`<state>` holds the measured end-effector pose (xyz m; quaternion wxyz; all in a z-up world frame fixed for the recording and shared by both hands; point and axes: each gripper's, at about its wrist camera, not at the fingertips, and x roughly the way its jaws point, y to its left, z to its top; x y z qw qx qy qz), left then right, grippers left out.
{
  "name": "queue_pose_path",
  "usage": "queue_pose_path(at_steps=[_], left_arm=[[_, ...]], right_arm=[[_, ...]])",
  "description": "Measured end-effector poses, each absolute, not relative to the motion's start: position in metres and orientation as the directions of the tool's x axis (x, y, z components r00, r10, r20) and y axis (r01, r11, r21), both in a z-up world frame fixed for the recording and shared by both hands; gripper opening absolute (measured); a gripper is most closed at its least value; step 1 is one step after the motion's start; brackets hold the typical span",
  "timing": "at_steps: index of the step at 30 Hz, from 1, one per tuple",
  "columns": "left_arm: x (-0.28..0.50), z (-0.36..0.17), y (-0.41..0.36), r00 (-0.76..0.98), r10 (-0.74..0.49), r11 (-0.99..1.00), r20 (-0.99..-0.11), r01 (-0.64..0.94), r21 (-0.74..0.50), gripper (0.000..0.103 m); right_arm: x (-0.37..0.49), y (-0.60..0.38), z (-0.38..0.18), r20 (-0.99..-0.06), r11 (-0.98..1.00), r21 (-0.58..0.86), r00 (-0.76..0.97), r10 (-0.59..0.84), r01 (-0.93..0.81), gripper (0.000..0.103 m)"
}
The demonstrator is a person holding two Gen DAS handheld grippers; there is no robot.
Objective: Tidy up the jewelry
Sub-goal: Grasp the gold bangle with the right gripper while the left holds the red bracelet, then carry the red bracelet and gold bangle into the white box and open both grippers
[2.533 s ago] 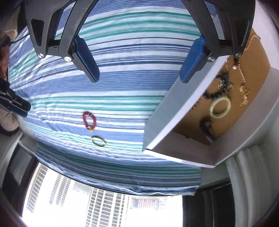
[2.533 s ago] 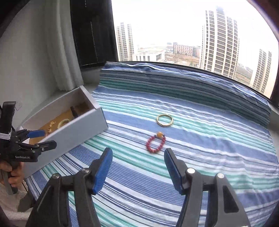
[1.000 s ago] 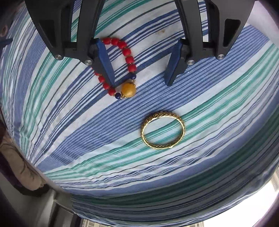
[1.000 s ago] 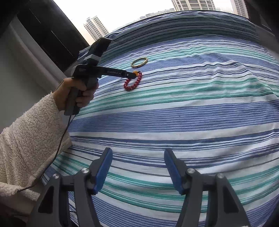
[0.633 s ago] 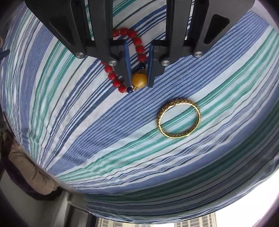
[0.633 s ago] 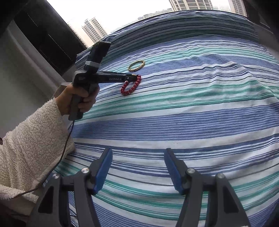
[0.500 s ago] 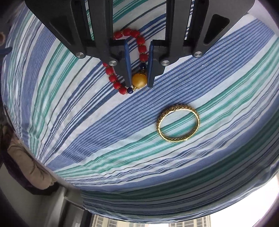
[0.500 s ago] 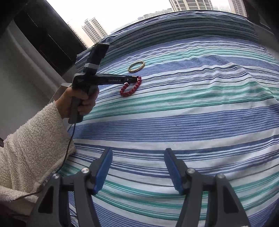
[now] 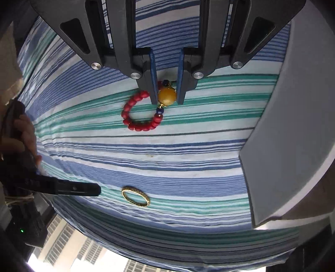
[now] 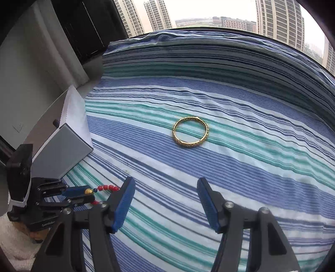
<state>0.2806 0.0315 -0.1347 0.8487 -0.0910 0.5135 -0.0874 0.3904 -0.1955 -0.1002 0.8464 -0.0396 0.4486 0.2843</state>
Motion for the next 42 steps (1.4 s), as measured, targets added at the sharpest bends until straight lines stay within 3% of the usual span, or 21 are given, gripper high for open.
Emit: queue_pose_path(at_steps=[6, 11, 13, 15, 22, 30, 34, 42], left_arm=[[0.263, -0.140, 0.055, 0.447, -0.228, 0.965, -0.865, -0.015, -0.262, 0.015], [0.263, -0.144, 0.059, 0.451, -0.224, 0.964, -0.864, -0.030, -0.265, 0.015], [0.261, -0.143, 0.058, 0.453, -0.220, 0.965, -0.864, -0.028, -0.261, 0.015], [0.260, -0.142, 0.058, 0.455, -0.222, 0.963, -0.862, -0.036, -0.267, 0.015], [0.239, -0.123, 0.067, 0.478, -0.227, 0.961, -0.849, -0.031, -0.275, 0.015], [0.197, -0.086, 0.071, 0.521, -0.240, 0.957, -0.820, -0.015, -0.289, 0.015], [0.171, -0.064, 0.073, 0.545, -0.236, 0.953, -0.805, -0.031, -0.300, 0.015], [0.119, 0.003, 0.120, 0.603, -0.216, 0.938, -0.768, -0.089, -0.334, 0.015]], right_arm=[[0.464, -0.133, -0.121, -0.843, 0.835, 0.106, 0.396, 0.364, -0.540, 0.060], [0.477, -0.122, -0.142, -0.891, 0.847, 0.103, 0.330, 0.312, -0.521, 0.038], [0.472, -0.123, -0.144, -0.893, 0.850, 0.067, 0.349, 0.284, -0.522, 0.014], [0.469, -0.131, -0.145, -0.895, 0.859, 0.089, 0.339, 0.291, -0.504, 0.005], [0.407, -0.177, -0.128, -0.849, 0.848, 0.263, 0.307, 0.430, -0.461, 0.005], [0.297, -0.219, -0.108, -0.689, 0.713, 0.544, 0.249, 0.681, -0.443, 0.005], [0.261, -0.215, -0.101, -0.652, 0.673, 0.574, 0.237, 0.721, -0.467, 0.005], [0.223, -0.149, -0.047, -0.623, 0.603, 0.502, 0.224, 0.750, -0.620, 0.005]])
